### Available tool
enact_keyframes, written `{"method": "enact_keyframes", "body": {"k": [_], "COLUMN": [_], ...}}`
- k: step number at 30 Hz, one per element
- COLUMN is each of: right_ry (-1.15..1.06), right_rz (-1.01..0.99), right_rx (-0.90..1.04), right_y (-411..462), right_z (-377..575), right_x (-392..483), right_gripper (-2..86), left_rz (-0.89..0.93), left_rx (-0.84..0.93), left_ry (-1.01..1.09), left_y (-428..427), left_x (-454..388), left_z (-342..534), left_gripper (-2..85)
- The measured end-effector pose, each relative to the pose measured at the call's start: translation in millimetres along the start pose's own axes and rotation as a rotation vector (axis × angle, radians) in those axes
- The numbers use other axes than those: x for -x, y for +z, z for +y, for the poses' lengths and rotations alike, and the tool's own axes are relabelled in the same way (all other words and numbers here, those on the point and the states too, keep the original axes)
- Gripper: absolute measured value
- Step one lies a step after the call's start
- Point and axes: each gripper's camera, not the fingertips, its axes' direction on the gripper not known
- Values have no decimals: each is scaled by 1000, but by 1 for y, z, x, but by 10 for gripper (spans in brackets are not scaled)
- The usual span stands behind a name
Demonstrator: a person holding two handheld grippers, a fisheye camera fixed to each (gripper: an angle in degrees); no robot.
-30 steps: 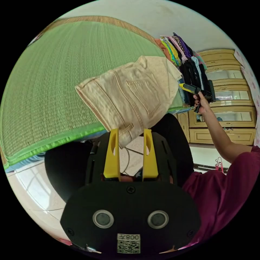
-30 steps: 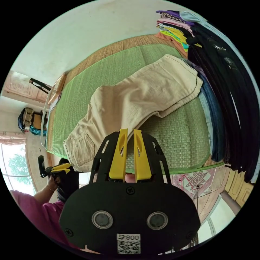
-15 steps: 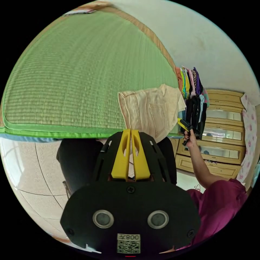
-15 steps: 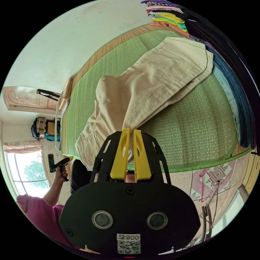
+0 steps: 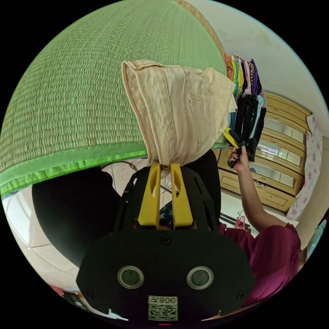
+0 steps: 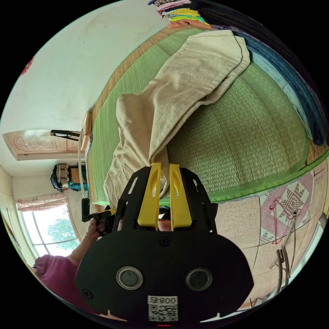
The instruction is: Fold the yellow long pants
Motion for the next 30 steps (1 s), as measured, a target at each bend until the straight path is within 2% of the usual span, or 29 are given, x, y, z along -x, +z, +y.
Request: {"method": "enact_keyframes", "body": {"k": [4,7,9,12,15,17,20,25,28,30], "right_ry": [7,-33,-64,-127,-183,-234,-365,-697,-886,-981], "right_rz": [-58,-99,-147,-171,-144,-91,31,268,379,429], "right_rx": [20,74,121,201,205,195,180,171,186,201], "right_y": [1,8,15,28,26,21,13,13,23,31], "right_z": [6,16,26,45,55,54,48,55,69,78], "right_x": [11,33,49,82,114,137,184,285,332,354], "right_gripper": [43,47,52,56,57,58,61,75,82,84], "left_rz": [30,-36,-88,-197,-150,-124,-122,-101,-50,52], "left_rx": [-99,-247,-371,-455,-510,-496,-384,-295,-297,-317], "left_ry": [55,65,16,-98,-107,-76,-37,2,-53,-115], "left_y": [-49,-127,-193,-244,-259,-251,-222,-198,-198,-203], "left_x": [6,19,46,88,114,118,122,133,159,189], "left_z": [20,42,61,82,103,107,97,74,66,63], "left_gripper": [40,37,40,47,58,68,80,87,88,87]}}
